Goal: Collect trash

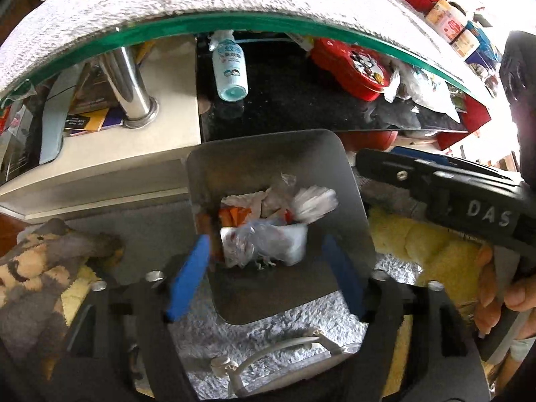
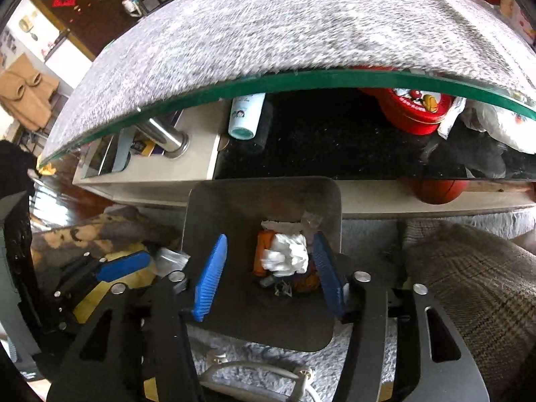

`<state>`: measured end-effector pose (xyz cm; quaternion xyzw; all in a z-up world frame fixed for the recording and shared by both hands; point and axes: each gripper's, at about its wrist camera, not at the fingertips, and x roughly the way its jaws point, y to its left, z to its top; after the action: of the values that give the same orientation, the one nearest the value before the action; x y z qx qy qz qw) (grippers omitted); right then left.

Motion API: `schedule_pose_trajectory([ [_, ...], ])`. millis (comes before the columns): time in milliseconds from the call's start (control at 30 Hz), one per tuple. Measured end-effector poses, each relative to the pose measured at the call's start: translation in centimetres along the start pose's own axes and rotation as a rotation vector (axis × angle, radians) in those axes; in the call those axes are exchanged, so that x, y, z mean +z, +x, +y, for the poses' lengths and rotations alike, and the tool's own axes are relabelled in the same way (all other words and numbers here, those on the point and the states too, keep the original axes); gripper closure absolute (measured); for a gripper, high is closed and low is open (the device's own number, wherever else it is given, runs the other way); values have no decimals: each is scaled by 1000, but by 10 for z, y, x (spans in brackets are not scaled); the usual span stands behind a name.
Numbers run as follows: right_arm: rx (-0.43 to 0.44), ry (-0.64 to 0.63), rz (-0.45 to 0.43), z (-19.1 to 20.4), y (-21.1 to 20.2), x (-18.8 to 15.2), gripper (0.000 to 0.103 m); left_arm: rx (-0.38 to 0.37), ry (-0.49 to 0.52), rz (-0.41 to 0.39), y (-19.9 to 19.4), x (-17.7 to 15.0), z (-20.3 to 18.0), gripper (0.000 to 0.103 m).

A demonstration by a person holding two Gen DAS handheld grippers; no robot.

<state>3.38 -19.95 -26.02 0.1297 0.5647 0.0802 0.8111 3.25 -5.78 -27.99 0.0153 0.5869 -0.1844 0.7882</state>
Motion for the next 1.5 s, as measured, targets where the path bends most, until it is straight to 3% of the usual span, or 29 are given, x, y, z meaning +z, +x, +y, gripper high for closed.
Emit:
schedule_pose_trajectory([
  [167,-5,20,-56,-5,-18,6,18,13,0,-33,-10,3,3,10],
  [267,-10,20,-88,-5,-31,10,4,22,0,-61,-23,7,4,8],
  [467,-57,0,-189,-2,-65,21,4,41,8,-161,-64,19,5,8],
  [667,-105,-43,-350,9,-117,34,3,47,7,-302,-119,38,5,8],
  [1033,-260,-71,-602,29,-219,52,3,141,58,-579,-233,60,-9,8],
  [1167,-283,-87,-702,41,-253,48,3,213,63,-693,-269,60,-17,8],
  [1300,-312,-107,-754,54,-270,37,3,269,84,-745,-285,52,-30,8],
  [1500,-320,-103,-787,62,-278,19,3,233,72,-771,-294,37,-34,8],
])
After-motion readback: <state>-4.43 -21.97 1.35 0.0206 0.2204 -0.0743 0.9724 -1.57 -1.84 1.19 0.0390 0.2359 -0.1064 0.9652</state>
